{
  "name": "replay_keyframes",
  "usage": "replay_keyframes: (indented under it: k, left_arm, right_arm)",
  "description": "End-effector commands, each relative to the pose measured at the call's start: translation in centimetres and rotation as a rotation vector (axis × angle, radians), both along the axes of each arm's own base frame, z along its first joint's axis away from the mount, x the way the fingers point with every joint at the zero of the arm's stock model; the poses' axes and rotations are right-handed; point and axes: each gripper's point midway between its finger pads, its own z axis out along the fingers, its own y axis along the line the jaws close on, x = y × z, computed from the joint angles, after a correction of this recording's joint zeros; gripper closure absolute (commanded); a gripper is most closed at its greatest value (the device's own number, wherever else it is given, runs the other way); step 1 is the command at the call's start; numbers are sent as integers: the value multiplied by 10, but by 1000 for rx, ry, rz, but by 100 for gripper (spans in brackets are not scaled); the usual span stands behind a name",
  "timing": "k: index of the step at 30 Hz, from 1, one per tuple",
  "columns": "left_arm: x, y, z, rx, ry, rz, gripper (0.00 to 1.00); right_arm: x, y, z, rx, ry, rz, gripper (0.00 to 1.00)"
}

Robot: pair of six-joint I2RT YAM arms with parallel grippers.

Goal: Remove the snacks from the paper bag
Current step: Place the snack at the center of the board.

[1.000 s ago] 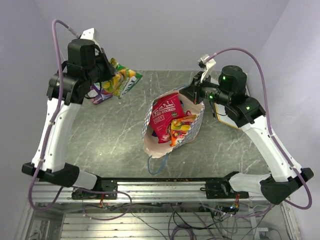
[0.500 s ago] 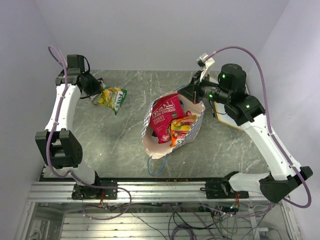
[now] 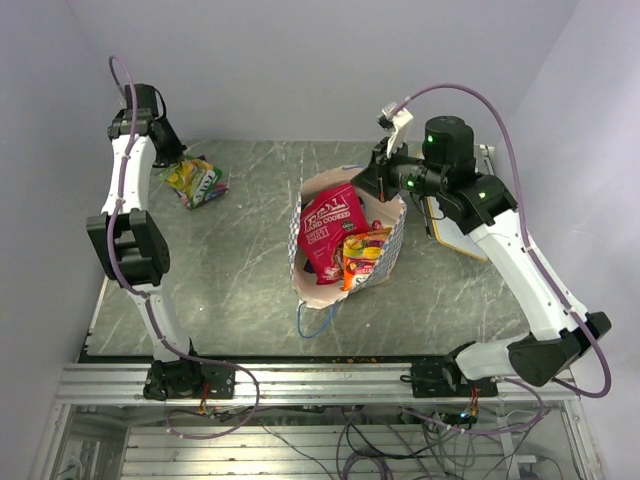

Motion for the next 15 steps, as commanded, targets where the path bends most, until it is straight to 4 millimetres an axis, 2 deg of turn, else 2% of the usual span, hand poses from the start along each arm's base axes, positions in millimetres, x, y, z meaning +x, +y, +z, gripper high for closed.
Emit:
replay_keyframes:
  k: [1,3,5,8,15]
  left_arm:
    - [30,8,10,114,-71,-162,93]
    - [37,9,6,155,-66,-222,93]
    - [41,19,4,210,-56,-225,93]
    - [53,22,1,244,-85,-251,93]
    - [79,22,-39,230,-55,-281,93]
  right_arm:
    - [10,-5,1,-76,-43,-13,100]
    - [17,-12,3,-107,-66,-50,100]
    - [23,-18,4,-131,-81,-85,100]
    - [31,-23,5,-162,-97,-125,100]
    - [48,-25,0,-210,-92,-162,100]
